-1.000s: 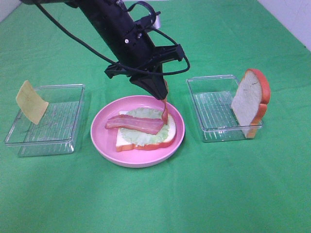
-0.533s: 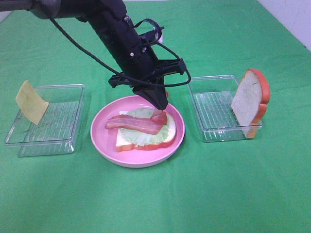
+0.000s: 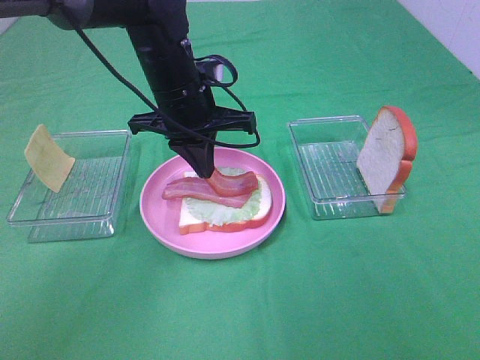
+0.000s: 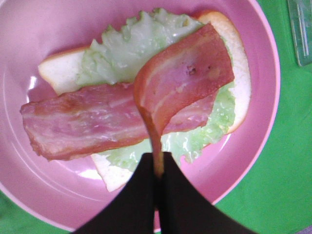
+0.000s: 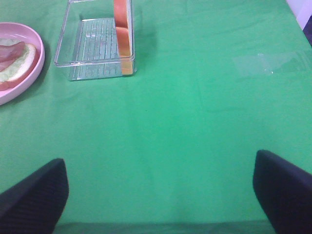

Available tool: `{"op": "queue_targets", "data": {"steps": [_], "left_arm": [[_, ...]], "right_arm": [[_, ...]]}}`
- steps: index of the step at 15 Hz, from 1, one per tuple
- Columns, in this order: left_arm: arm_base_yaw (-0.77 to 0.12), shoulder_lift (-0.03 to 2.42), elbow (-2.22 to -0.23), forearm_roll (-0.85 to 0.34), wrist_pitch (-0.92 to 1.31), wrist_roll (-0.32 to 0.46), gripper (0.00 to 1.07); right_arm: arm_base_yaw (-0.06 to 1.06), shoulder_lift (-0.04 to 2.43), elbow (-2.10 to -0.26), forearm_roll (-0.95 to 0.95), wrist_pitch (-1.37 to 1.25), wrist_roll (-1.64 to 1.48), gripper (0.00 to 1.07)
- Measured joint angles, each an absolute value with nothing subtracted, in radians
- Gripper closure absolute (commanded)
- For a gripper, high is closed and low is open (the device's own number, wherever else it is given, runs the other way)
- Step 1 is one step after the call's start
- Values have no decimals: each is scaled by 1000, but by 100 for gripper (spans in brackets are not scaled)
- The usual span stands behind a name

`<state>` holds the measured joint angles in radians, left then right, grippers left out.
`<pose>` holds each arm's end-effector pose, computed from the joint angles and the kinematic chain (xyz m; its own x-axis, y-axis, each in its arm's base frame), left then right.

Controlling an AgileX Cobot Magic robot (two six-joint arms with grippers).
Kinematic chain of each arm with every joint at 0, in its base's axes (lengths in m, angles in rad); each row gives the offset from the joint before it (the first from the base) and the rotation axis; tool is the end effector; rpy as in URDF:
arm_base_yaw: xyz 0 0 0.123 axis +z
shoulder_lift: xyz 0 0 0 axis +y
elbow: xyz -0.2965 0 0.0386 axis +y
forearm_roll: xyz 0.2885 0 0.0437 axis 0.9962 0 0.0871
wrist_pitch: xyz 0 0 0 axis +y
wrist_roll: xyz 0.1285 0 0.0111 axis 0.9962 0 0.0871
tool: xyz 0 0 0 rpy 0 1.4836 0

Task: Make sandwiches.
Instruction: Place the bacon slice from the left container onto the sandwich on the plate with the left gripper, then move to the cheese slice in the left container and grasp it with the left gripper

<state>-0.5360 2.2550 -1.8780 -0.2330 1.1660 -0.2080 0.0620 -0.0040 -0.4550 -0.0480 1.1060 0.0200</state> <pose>0.4307 -0.2877 0.1377 -0.9694 0.2387 -0.0566 0.2453 0.9398 -0.2381 0.0520 -0.0023 0.2589 -0.5296 -0.0344 -0.8476 -0.0264 0.9994 -0.0241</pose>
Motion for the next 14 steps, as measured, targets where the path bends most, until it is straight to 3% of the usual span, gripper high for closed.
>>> {"op": "queue_targets", "data": {"steps": [3, 4, 5, 7, 9, 14], "left_arm": [[-536, 2255, -1878, -227, 1166, -211, 106], [-536, 2255, -1878, -227, 1166, -211, 92], [-536, 2255, -1878, -227, 1169, -213, 70], [-536, 2255, -1878, -227, 1184, -224, 37], [-536, 2255, -1878, -215, 1206, -226, 17], [-535, 2209, -1898, -165, 1213, -182, 16]], "right_arm": [[62, -4, -455, -48, 1106, 20, 9], [62, -4, -455, -48, 1106, 20, 9], [62, -4, -455, -48, 1106, 20, 9], [62, -4, -455, -48, 1106, 20, 9], [62, -4, -455, -48, 1106, 20, 9], [62, -4, -455, -48, 1106, 20, 9]]}}
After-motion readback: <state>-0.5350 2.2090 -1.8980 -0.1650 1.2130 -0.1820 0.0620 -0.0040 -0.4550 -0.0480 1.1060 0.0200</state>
